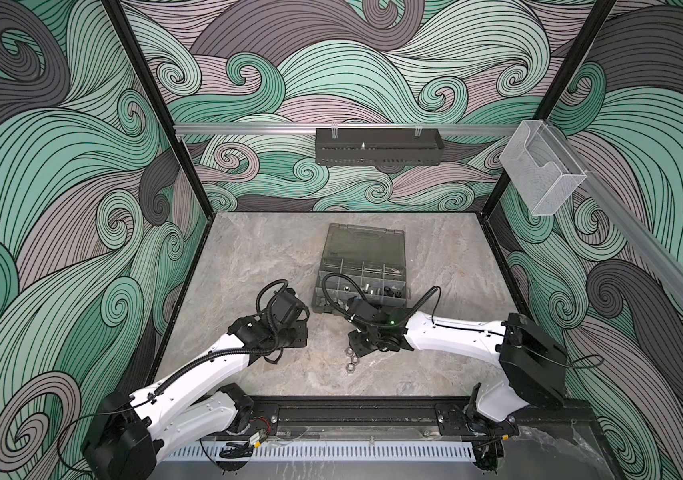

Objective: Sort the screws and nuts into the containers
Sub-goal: 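Lower the right gripper onto a silver hex nut, close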

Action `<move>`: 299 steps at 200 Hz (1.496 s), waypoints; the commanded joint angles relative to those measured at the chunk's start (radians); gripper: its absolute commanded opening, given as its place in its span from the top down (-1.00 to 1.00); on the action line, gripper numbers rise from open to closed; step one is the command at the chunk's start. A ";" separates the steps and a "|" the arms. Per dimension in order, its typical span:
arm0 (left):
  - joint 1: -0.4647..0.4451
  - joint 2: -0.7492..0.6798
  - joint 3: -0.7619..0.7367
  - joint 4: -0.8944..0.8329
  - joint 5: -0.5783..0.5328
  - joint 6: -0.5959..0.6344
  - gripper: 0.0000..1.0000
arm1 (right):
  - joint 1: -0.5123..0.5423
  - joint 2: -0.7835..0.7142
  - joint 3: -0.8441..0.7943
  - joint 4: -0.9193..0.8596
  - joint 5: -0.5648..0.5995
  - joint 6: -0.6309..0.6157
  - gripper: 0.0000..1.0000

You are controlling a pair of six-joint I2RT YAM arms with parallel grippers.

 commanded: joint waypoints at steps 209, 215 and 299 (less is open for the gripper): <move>0.008 -0.075 -0.052 -0.001 0.011 -0.069 0.13 | 0.054 0.191 0.118 -0.101 0.062 0.018 0.34; 0.008 -0.075 -0.049 0.000 0.012 -0.068 0.13 | 0.055 0.191 0.117 -0.101 0.063 0.018 0.37; 0.008 -0.077 -0.039 0.005 0.033 -0.071 0.13 | 0.037 0.144 0.117 -0.093 0.081 -0.008 0.53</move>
